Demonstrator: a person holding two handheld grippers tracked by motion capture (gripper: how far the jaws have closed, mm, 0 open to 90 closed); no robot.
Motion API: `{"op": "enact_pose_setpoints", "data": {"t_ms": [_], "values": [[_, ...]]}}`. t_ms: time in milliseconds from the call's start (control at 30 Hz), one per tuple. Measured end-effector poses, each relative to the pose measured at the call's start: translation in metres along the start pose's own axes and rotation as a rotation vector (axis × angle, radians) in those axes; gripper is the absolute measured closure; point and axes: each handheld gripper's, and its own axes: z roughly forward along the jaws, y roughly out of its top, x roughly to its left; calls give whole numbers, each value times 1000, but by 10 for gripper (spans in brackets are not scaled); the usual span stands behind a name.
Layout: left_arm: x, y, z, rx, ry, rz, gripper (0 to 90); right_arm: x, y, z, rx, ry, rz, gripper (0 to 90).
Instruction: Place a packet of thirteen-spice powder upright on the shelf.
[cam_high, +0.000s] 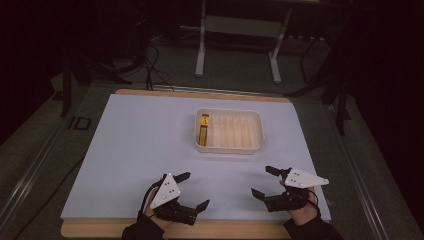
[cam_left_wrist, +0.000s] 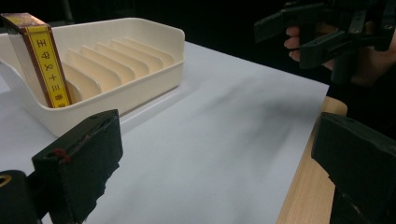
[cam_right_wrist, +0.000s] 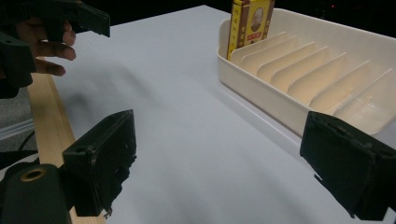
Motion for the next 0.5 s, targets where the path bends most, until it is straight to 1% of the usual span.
{"op": "enact_pose_setpoints", "data": {"t_ms": [233,500], "values": [[1,0,0,-3,5,-12,28,-1,0,0,0,1,2,106],[2,-1,0,-3,16,-10,29,-2,-1,0,2,-3,5,106]]}}
